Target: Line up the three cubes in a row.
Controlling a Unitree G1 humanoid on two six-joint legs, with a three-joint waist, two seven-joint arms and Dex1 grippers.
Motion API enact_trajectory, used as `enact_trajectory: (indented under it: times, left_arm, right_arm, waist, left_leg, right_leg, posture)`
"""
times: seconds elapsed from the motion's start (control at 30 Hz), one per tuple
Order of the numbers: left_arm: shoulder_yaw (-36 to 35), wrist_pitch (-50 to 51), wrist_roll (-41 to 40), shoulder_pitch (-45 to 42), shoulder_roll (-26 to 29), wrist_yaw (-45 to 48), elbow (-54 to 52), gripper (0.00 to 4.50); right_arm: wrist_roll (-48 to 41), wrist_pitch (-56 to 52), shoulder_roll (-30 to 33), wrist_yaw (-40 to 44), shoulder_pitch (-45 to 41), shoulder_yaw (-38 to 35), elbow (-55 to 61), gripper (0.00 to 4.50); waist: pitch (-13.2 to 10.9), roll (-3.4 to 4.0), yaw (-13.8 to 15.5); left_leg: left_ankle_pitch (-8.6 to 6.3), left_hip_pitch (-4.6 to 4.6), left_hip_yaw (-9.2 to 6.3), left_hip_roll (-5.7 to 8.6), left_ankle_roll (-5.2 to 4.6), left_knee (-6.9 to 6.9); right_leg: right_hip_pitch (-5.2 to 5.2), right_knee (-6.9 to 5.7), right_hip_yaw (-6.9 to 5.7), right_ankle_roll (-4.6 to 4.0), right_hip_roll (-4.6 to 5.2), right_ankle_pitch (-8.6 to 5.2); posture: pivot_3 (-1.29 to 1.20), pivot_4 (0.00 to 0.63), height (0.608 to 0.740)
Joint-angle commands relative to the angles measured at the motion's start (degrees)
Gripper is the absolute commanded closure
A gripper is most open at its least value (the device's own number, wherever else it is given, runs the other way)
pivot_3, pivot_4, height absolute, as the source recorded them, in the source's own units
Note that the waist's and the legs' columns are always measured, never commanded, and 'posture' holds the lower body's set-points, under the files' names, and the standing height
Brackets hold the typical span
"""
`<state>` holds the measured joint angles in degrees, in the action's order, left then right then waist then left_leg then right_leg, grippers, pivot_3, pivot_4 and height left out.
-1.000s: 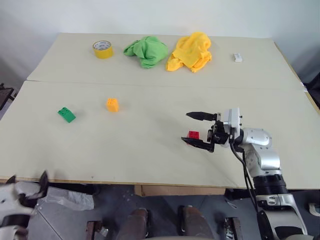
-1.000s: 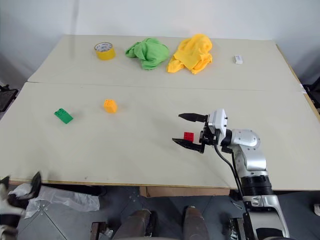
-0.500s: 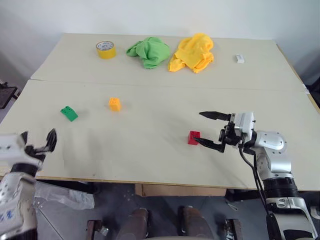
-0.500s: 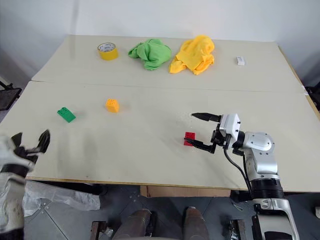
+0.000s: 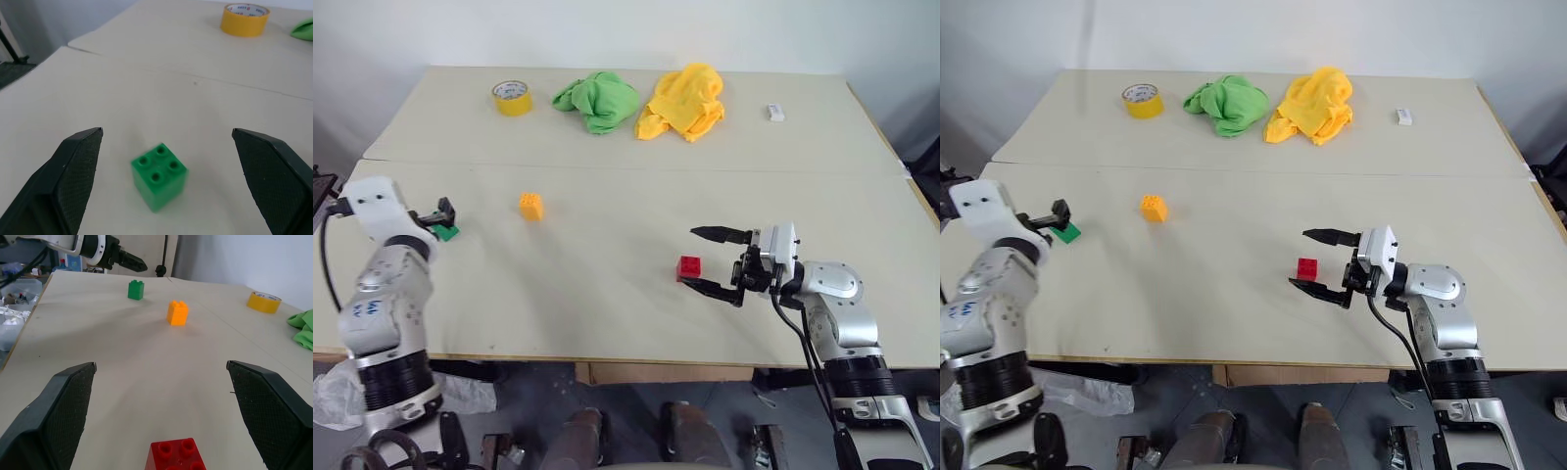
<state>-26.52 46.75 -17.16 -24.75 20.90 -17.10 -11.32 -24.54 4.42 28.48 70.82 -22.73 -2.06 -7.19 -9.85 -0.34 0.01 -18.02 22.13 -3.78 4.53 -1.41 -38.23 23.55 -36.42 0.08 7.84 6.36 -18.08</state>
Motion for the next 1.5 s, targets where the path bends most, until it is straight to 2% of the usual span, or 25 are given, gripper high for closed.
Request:
enact_trajectory:
  times: [0.03, 0.07, 0.23, 0.43, 0.83, 0.93, 1.17, 1.2, 1.23, 1.3, 1.4, 1.43, 1.5]
  left_arm:
    - [-1.03, 0.39, 3.95, -1.55, -2.88, -6.39, -2.96, 0.00]
    - [-1.55, -0.08, 4.14, -2.39, -4.76, -8.01, -2.09, 0.00]
    - [-0.78, -5.12, 9.95, -6.31, -7.28, -14.29, 3.97, 0.00]
    - [-0.06, -10.42, 12.63, -9.89, -5.96, -14.26, 14.50, 0.00]
    - [-1.21, -14.27, 11.68, -13.35, -7.21, -14.58, 23.32, 0.00]
    - [-2.19, -13.98, 10.75, -13.36, -7.71, -14.82, 23.91, 0.57]
    - [-2.51, -12.82, 9.02, -11.21, -8.25, -11.82, 21.60, 2.71]
    - [-2.66, -12.73, 8.76, -9.84, -7.91, -10.75, 19.89, 3.00]
    - [-2.78, -13.11, 8.30, -8.38, -7.29, -9.07, 18.39, 3.00]
    - [-2.14, -18.72, 6.36, -4.18, -3.99, 0.30, 15.32, 3.00]
    - [-1.24, -26.05, -0.51, 0.79, 1.43, 19.75, 11.52, 3.00]
    - [-1.17, -27.41, -4.13, 2.79, 4.20, 28.55, 9.56, 3.00]
    - [-1.29, -28.04, -9.54, 5.08, 8.00, 39.68, 7.46, 3.00]
  right_arm:
    - [-1.36, -0.70, 0.18, -0.29, -0.92, -0.49, 1.50, 0.01]
    - [-1.33, -0.81, 0.06, -0.33, -0.96, -0.36, 1.54, 0.01]
    - [-1.37, -1.81, -0.01, -0.45, -0.05, 0.13, 2.57, 0.01]
    - [-1.84, -3.79, 0.70, -0.20, 1.25, 0.44, 4.42, 0.01]
    - [-2.74, -7.70, 2.10, -1.65, 3.59, -0.34, 8.71, 0.01]
    - [-2.67, -8.00, 2.17, -2.06, 3.74, -0.49, 9.12, 0.00]
    - [-2.44, -7.88, 2.09, -2.95, 3.96, -0.63, 9.43, 0.00]
    - [-2.34, -7.72, 2.15, -3.11, 4.06, -0.71, 9.43, 0.00]
    - [-2.23, -7.59, 2.17, -3.50, 4.20, -0.90, 9.45, 0.00]
    - [-2.10, -7.27, 2.18, -5.14, 4.67, -2.02, 9.58, 0.00]
    - [-2.57, -7.50, 2.98, -6.59, 5.60, -3.96, 10.11, 0.00]
    - [-3.37, -8.20, 3.50, -7.14, 6.13, -5.18, 10.43, 0.00]
    - [-4.68, -9.18, 4.18, -7.73, 6.77, -6.93, 10.85, 0.00]
  waist:
    - [0.00, -0.01, -0.04]
    - [0.01, -0.02, 0.01]
    - [0.00, -0.04, 0.15]
    - [0.01, -0.04, 0.22]
    - [0.01, -0.06, 0.37]
    - [0.01, -0.06, 0.40]
    - [0.01, -0.06, 0.49]
    - [0.01, -0.06, 0.46]
    - [0.01, -0.06, 0.42]
    - [0.01, -0.06, 0.09]
    - [0.01, -0.06, -0.05]
    - [0.00, -0.06, -0.07]
    - [0.00, -0.05, 0.01]
  left_leg:
    - [0.00, 0.00, 0.00, 0.00, 0.00, 0.00]
    - [0.00, 0.00, 0.01, -0.01, 0.01, 0.00]
    - [0.01, 0.01, 0.01, 0.00, 0.01, -0.04]
    - [0.01, 0.01, 0.01, 0.03, 0.01, -0.04]
    - [0.01, 0.03, 0.01, 0.05, 0.01, -0.06]
    - [0.01, 0.03, 0.01, 0.05, 0.01, -0.06]
    - [0.01, 0.03, 0.01, 0.07, 0.01, -0.07]
    - [0.01, 0.03, 0.01, 0.07, 0.01, -0.07]
    - [0.01, 0.03, 0.01, 0.06, 0.01, -0.07]
    - [0.01, 0.03, 0.01, 0.05, 0.01, -0.05]
    - [0.00, 0.03, 0.02, -0.04, 0.04, -0.04]
    - [0.01, 0.04, 0.02, -0.05, 0.05, -0.06]
    - [0.00, 0.05, 0.02, -0.07, 0.06, -0.06]
  right_leg:
    - [0.00, 0.00, -0.01, 0.00, 0.00, 0.00]
    - [0.00, 0.02, -0.01, 0.00, -0.02, 0.00]
    - [-0.01, 0.01, -0.05, 0.00, -0.02, 0.00]
    - [-0.01, 0.00, -0.13, 0.00, -0.01, 0.00]
    - [0.00, 0.00, -0.33, 0.00, 0.07, 0.00]
    - [0.00, 0.00, -0.36, 0.00, 0.08, 0.00]
    - [-0.01, 0.00, -0.46, 0.00, 0.10, 0.00]
    - [0.00, 0.00, -0.46, 0.00, 0.10, 0.00]
    - [0.00, 0.00, -0.47, 0.00, 0.11, 0.00]
    - [0.00, 0.01, -0.46, 0.00, 0.12, 0.00]
    - [0.01, 0.02, -0.54, -0.01, 0.13, 0.00]
    - [0.00, 0.04, -0.59, -0.03, 0.16, -0.02]
    - [-0.06, 0.14, -0.59, -0.06, 0.20, -0.03]
  posture:
    - [0.00, 0.150, 0.740]
    - [0.00, 0.150, 0.740]
    - [0.00, 0.150, 0.740]
    - [0.00, 0.150, 0.740]
    - [0.00, 0.150, 0.740]
    - [0.00, 0.150, 0.740]
    - [0.00, 0.150, 0.740]
    - [0.00, 0.150, 0.740]
    - [0.00, 0.150, 0.740]
    - [0.00, 0.150, 0.740]
    - [0.00, 0.150, 0.740]
    - [0.00, 0.150, 0.740]
    - [0.00, 0.150, 0.740]
